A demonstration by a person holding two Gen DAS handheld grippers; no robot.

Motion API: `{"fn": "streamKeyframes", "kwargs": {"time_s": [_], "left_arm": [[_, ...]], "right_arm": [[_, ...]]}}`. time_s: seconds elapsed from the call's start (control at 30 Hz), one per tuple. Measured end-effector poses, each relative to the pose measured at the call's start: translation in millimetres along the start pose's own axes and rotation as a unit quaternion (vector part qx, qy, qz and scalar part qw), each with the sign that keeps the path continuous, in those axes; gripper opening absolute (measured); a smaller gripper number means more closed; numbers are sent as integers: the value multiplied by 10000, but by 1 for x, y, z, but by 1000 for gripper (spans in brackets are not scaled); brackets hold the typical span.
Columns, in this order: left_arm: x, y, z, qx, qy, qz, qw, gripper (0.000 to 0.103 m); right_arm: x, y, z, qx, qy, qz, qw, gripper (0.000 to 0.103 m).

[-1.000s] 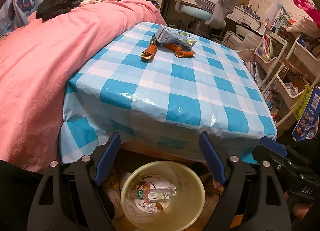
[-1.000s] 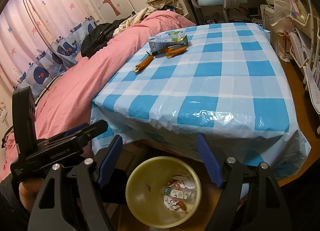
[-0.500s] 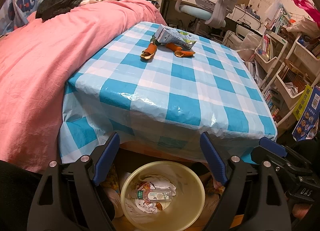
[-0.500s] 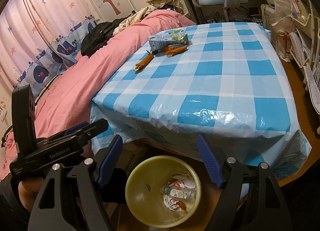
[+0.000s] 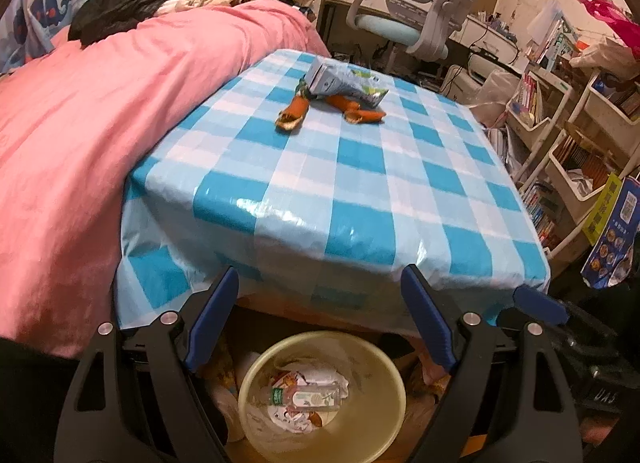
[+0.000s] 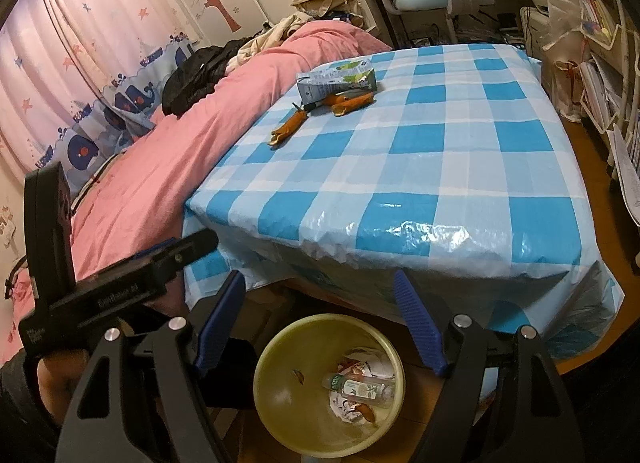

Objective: Collect trash

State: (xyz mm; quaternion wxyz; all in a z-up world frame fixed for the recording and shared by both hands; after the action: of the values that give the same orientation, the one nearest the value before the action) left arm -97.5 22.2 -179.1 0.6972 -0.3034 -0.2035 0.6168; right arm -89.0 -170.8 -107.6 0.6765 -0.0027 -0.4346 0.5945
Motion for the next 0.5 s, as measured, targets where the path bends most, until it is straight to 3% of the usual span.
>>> {"fn": "streamKeyframes", "kwargs": {"time_s": [0.5], "left_arm": [[25, -82, -28, -300, -160, -70, 9994, 80]], "right_arm": [[0, -24, -12, -43, -23, 27, 10000, 74]]}}
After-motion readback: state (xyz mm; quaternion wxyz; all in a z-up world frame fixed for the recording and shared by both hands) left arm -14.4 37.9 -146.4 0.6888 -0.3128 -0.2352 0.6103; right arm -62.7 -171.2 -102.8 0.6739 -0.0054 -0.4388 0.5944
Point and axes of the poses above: each gripper's, at about its wrist camera, not at the fingertips, and z roughly against the way its jaws point, x to its left, y to its underside, the point moved 9 cm from there along -z, roughly the way its jaws point, and after that the axes turned 8 degrees about -z, right-handed, at the moved point
